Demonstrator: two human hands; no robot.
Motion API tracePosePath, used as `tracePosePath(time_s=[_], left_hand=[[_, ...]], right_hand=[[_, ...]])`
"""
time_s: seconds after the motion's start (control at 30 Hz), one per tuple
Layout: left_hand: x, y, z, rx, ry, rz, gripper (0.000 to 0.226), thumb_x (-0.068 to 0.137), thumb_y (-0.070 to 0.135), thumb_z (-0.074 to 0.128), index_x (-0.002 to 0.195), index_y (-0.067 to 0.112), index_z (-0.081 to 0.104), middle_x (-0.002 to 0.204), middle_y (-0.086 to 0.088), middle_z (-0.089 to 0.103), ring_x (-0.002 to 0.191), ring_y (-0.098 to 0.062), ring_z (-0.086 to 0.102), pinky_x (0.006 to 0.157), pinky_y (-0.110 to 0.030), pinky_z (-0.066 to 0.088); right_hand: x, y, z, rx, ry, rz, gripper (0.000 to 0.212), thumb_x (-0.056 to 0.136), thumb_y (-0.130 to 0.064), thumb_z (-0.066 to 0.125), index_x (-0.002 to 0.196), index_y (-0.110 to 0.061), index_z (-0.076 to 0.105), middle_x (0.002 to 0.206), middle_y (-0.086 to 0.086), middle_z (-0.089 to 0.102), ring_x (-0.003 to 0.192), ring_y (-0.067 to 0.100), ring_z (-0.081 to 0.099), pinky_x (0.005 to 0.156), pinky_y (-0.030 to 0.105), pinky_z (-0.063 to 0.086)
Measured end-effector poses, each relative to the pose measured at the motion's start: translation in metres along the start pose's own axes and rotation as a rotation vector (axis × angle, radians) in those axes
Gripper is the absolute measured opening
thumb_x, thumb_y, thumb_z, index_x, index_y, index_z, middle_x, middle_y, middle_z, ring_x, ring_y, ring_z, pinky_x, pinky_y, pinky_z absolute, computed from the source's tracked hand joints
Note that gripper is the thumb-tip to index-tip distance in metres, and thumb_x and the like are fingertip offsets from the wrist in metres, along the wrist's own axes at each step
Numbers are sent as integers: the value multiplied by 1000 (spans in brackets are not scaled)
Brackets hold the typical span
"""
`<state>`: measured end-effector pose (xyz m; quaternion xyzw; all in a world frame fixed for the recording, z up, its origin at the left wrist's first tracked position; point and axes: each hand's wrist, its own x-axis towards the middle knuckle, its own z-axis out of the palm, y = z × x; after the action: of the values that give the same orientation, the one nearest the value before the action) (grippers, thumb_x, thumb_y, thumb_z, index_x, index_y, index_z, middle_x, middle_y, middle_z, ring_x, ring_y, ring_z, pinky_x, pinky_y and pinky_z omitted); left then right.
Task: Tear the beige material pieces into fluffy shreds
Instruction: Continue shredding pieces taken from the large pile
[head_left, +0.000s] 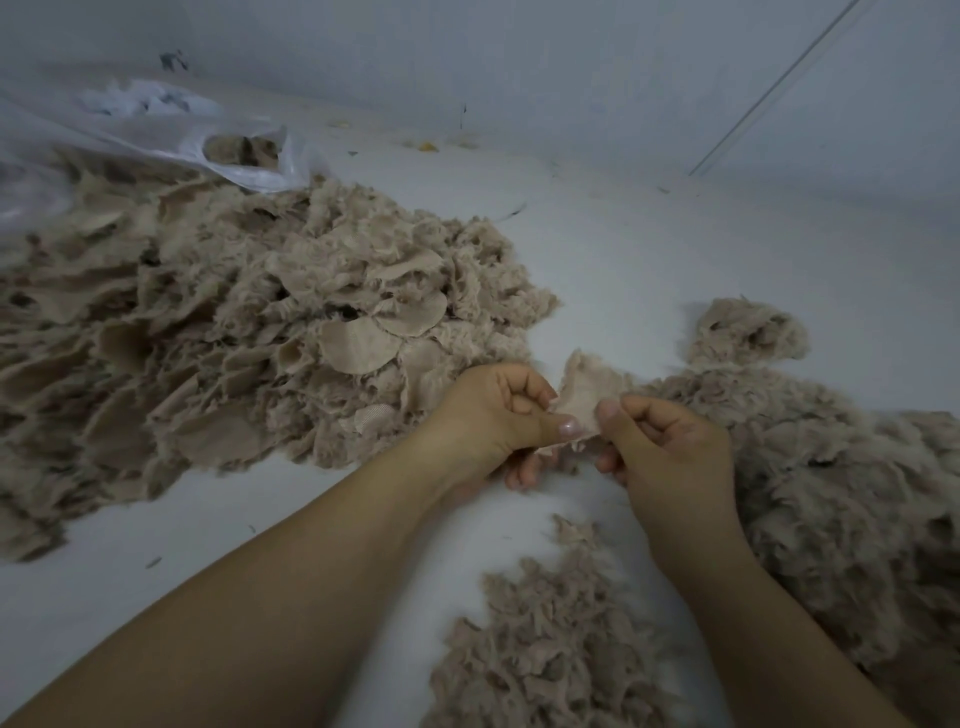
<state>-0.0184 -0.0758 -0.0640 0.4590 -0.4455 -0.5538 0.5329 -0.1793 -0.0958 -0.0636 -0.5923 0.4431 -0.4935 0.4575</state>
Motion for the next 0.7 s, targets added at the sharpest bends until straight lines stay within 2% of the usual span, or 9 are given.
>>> tracePosePath(time_s=[0.07, 0.17, 0.23, 0.33, 0.4, 0.47, 0.53, 0.6, 0.7], left_hand=[[-1, 3, -3, -22, -44, -27, 24, 73, 1, 74, 78, 8, 52, 49, -12, 57, 28, -16, 48, 31, -15, 33], [-3, 7, -10, 1, -165, -85, 21, 74, -2, 74, 79, 5, 55, 49, -11, 59, 30, -16, 50, 31, -16, 35], [-5, 12, -15, 18, -293, -125, 19, 75, -2, 74, 78, 2, 56, 52, -13, 61, 32, -16, 53, 32, -17, 38], [-9, 20, -19, 82, -498, -205, 19, 80, 16, 72, 79, 1, 60, 61, -15, 66, 41, -20, 61, 38, -22, 48], [-9, 21, -11, 151, -442, -230, 35, 83, 36, 69, 78, 2, 62, 61, -17, 65, 41, -22, 61, 39, -22, 48], [-5, 16, -5, 140, -248, -200, 40, 83, 40, 66, 75, 2, 58, 52, -13, 60, 32, -18, 53, 33, -18, 40], [-2, 14, -4, 106, -160, -155, 35, 84, 33, 66, 83, 0, 55, 50, -11, 56, 29, -16, 48, 30, -17, 34], [-4, 14, -7, 97, -207, -146, 22, 89, 19, 64, 90, 0, 55, 50, -12, 56, 28, -15, 47, 29, -17, 31], [-6, 11, -7, -13, -205, -112, 14, 93, 10, 57, 82, 2, 55, 50, -11, 56, 28, -15, 46, 31, -15, 28]], right_hand=[[0, 1, 0, -9, 4, 5, 35, 96, -17, 66, 67, -36, 75, 54, 0, 66, 47, 9, 53, 51, 29, 46], [3, 3, -2, -8, 68, 10, 35, 97, -15, 64, 62, -19, 70, 49, -3, 61, 42, 5, 49, 44, 19, 41], [7, 3, -5, 64, 124, 43, 30, 97, -13, 63, 68, -14, 68, 48, -5, 58, 40, 3, 45, 41, 15, 38], [4, 1, -4, 68, 52, 13, 25, 94, -9, 66, 70, -16, 69, 49, -6, 60, 41, 1, 48, 43, 14, 39], [1, 0, -2, 68, -21, -40, 29, 92, -8, 68, 67, -21, 72, 48, -7, 57, 43, 3, 46, 44, 15, 40], [0, -1, -3, 89, -67, -75, 30, 92, -10, 68, 67, -25, 75, 50, -6, 56, 44, 5, 43, 45, 17, 40], [1, -1, -3, 109, -96, -82, 31, 92, -12, 67, 70, -30, 77, 51, -6, 56, 45, 5, 43, 45, 17, 40], [1, 0, -2, 110, -111, -67, 33, 92, -12, 67, 71, -35, 78, 51, -7, 58, 45, 4, 44, 46, 16, 41], [-1, 0, 0, 120, -103, -76, 31, 96, -13, 62, 75, -31, 78, 54, -5, 60, 46, 4, 47, 46, 15, 41]])
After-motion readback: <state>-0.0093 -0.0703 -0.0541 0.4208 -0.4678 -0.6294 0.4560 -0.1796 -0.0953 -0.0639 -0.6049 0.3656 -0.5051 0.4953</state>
